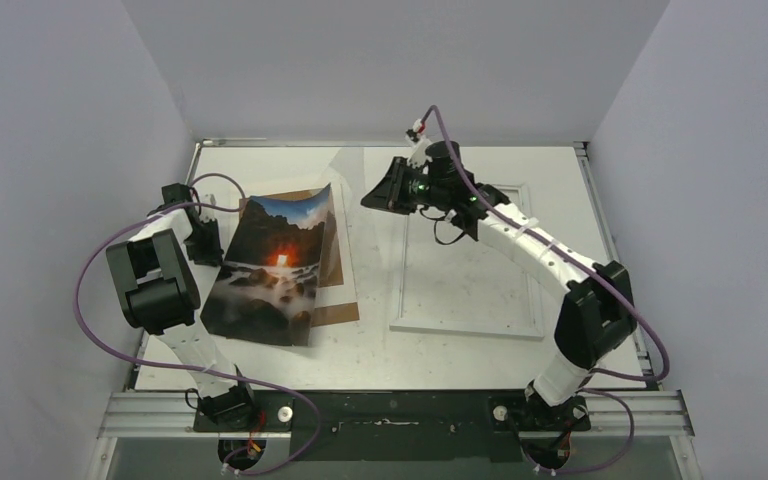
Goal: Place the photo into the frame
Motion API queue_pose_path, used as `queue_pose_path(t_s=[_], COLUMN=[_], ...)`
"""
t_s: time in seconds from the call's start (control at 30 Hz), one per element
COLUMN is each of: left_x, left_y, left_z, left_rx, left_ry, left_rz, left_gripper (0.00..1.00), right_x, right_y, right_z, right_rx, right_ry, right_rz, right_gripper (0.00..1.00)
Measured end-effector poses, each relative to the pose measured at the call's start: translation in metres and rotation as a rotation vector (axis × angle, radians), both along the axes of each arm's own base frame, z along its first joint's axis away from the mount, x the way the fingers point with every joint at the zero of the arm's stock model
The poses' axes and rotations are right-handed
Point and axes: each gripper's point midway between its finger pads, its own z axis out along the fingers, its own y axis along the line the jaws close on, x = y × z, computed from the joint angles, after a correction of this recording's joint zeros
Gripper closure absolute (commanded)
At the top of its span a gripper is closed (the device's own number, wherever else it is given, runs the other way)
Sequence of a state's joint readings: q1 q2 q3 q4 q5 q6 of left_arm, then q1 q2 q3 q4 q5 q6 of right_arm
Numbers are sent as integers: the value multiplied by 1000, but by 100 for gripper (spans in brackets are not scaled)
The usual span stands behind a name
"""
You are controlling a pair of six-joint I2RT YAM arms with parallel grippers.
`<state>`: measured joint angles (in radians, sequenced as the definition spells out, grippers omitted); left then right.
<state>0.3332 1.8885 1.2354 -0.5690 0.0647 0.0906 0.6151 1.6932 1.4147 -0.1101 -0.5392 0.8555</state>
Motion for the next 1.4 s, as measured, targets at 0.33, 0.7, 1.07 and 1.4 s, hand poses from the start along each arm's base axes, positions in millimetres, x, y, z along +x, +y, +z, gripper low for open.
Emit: queue_pose_path(t_s=[0.33,0.7,1.07,1.4], left_x=[4,36,23,39], left_y=[-18,-143,-270,-378], left_z=[30,133,132,81], left_rx=[-94,-268,-449,-423], left_ry=[-6,-198,-134,-65], left_rz=[-26,-265,-463,-617], left_gripper=[46,3,3,1], right_x=[-2,1,17,-7], right_y=[-86,-109,-180,-269], right_z=[39,75,170,159], right_rx=[-134,-114,-132,-354], right_ry=[-68,-114,-311,-273], right_rz=[-85,-124,-319,-591], right_gripper=[94,94,95,95])
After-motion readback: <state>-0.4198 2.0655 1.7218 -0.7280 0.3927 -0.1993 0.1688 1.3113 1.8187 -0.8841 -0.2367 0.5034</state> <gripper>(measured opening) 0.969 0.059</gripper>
